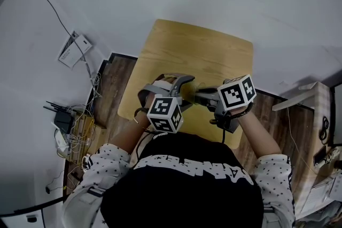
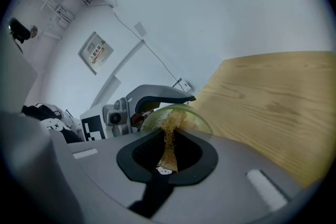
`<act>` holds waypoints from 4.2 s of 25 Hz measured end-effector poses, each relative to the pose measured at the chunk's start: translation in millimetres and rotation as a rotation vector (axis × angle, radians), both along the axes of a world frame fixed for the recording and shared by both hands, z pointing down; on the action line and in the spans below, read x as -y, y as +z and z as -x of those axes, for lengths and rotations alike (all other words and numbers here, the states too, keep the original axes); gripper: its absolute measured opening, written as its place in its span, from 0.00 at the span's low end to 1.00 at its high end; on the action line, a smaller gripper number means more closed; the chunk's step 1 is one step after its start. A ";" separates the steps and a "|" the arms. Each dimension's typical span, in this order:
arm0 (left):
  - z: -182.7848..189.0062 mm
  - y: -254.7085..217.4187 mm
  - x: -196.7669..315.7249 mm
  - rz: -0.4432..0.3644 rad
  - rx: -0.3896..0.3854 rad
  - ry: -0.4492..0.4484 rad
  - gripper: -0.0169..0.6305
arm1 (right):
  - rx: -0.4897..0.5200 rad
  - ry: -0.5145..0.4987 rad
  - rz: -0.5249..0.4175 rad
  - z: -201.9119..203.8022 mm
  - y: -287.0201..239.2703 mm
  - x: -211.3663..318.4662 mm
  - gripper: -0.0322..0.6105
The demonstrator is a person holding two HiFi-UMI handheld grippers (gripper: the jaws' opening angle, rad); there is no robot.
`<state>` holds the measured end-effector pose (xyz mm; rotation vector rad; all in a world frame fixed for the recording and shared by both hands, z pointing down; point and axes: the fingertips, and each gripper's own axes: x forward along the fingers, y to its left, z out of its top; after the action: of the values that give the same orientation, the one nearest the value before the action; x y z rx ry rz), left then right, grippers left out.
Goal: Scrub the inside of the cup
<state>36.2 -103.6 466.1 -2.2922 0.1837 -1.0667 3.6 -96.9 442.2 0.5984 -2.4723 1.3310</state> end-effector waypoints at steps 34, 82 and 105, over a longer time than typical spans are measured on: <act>-1.1 -15.7 10.4 -0.146 0.019 0.037 0.59 | 0.553 0.270 0.352 -17.9 -19.0 17.0 0.12; 26.1 -20.1 55.3 -0.015 -0.149 -0.145 0.59 | 0.570 0.318 0.238 -35.7 -33.2 35.1 0.13; 16.9 27.3 97.4 0.205 -0.253 -0.231 0.59 | 0.516 0.582 0.127 -100.0 -25.5 61.7 0.13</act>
<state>19.3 -201.0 493.4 -2.6389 0.4697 -0.9379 103.6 -158.5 416.6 1.1232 -2.6739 2.0640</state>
